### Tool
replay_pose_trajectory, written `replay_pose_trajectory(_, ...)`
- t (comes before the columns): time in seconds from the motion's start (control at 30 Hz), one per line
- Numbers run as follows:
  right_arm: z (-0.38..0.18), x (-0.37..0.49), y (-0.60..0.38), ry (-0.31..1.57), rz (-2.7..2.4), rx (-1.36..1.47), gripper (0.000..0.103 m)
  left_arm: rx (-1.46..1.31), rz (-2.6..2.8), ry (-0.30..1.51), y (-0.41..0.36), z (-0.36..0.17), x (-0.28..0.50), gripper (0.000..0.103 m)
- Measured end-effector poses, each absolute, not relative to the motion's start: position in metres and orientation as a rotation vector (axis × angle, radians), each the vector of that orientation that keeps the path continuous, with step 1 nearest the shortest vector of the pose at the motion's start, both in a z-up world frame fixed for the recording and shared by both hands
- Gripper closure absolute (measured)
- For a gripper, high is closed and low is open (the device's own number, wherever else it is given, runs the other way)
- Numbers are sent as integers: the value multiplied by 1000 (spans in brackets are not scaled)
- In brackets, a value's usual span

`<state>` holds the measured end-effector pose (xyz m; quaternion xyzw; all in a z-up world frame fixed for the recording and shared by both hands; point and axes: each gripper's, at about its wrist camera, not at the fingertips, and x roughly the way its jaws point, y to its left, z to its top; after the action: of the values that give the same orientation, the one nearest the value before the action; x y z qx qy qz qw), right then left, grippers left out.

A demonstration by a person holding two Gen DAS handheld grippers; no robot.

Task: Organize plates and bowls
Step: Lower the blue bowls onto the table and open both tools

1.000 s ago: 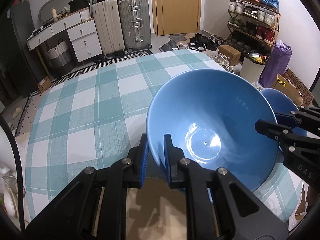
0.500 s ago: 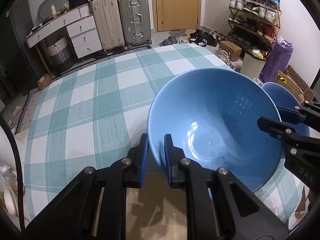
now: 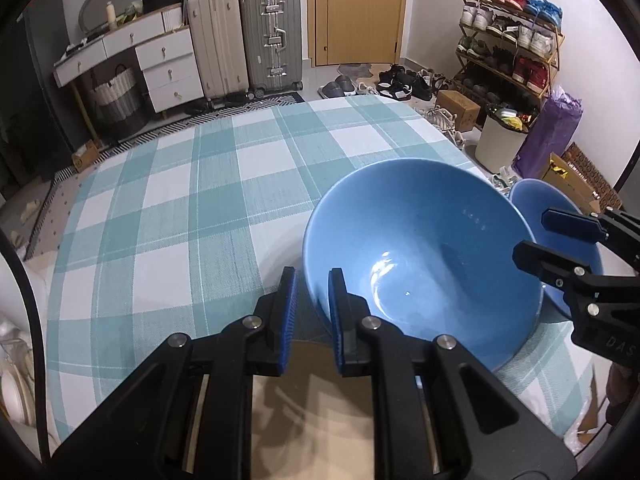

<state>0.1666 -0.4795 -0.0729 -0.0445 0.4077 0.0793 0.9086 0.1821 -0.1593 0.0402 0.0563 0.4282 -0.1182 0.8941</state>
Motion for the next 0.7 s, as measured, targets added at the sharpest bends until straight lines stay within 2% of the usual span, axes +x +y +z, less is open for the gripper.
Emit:
replay_pose_trajectory(0.07,-69,165,-483,837,180,-66,31,96,-259,892,-156,44,179,85)
replay_pose_trajectory(0.2,-58,160,-491,805,187,-22,17,58,-284,895,-152,54,172,62)
replay_pose_trajectory(0.33,-45,152,-500,768,174,-2,11,0,-340,899,-150,66,161,38)
replay_pose_trajectory(0.43,-35,144,-507,743,175,4,6,-30,-374,894,-152,72,151,25)
replay_pose_trajectory(0.57,-22,131,-519,718,167,26,2,-36,-381,873,-159,82,135,18)
replay_pose_trajectory(0.6,-19,127,-523,716,171,39,2,-34,-383,867,-161,83,131,11)
replay_pose_trajectory(0.63,-17,125,-525,715,174,45,2,-32,-387,857,-164,85,127,0)
replay_pose_trajectory(0.7,-12,119,-532,710,166,49,1,-24,-387,831,-169,88,118,1)
